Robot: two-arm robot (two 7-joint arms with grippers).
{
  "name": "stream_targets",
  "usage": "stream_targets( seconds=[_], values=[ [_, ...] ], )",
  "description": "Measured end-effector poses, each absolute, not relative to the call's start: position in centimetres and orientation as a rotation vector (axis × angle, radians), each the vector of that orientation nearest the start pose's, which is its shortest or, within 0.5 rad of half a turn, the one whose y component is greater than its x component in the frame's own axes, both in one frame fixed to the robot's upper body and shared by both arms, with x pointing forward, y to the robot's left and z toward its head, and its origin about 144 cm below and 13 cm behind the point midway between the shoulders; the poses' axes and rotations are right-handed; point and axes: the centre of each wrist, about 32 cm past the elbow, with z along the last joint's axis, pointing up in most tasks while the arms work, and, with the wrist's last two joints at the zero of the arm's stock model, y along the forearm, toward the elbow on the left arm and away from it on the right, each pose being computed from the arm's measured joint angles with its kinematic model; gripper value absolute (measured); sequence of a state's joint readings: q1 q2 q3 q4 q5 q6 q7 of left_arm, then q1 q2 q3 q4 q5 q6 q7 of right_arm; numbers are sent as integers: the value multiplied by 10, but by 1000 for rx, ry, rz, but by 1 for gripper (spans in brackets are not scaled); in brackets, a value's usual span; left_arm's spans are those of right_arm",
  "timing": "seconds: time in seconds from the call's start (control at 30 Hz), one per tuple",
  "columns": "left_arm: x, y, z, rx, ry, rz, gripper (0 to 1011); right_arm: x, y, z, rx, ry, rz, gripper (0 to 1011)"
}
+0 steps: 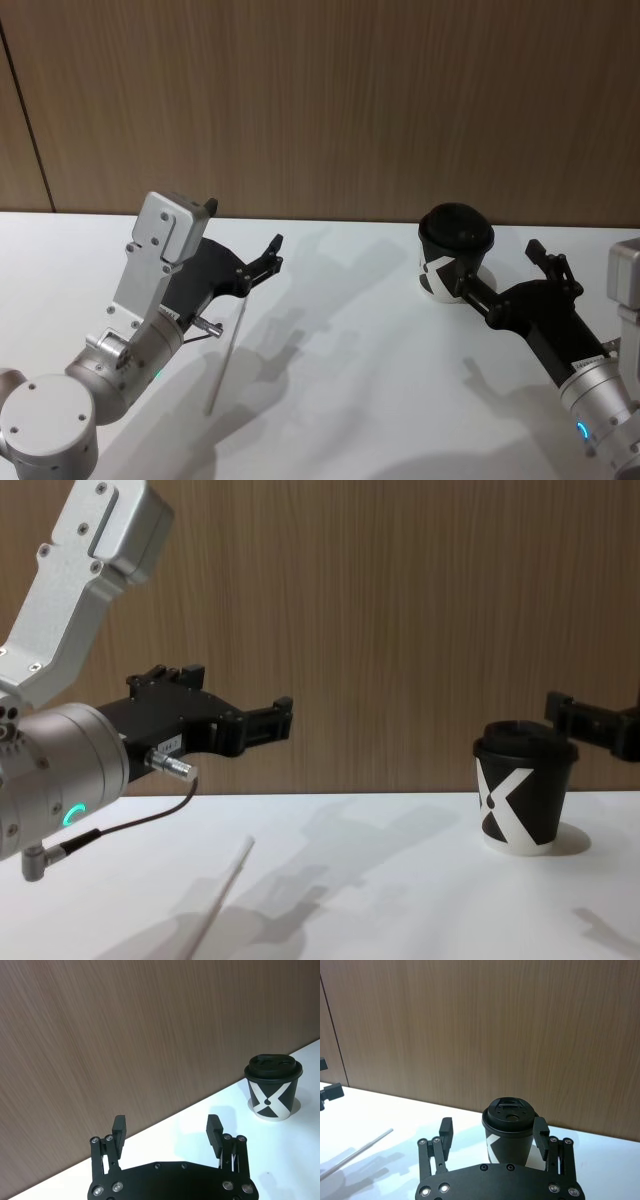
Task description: Pick up the straw with one hand, pass it to the other hand, and insert it into the cup.
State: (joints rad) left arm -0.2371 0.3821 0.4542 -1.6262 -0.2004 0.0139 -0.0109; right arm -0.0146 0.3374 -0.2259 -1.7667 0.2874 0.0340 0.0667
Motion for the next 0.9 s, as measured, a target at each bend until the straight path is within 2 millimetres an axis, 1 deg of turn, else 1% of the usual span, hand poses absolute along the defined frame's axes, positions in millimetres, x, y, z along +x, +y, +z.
stream_targets(
  seconds=[0.9],
  values=[
    [492,198,1204,61,-268,1124,1006,443,-237,1189,26,-75,-1230,1001]
  ],
)
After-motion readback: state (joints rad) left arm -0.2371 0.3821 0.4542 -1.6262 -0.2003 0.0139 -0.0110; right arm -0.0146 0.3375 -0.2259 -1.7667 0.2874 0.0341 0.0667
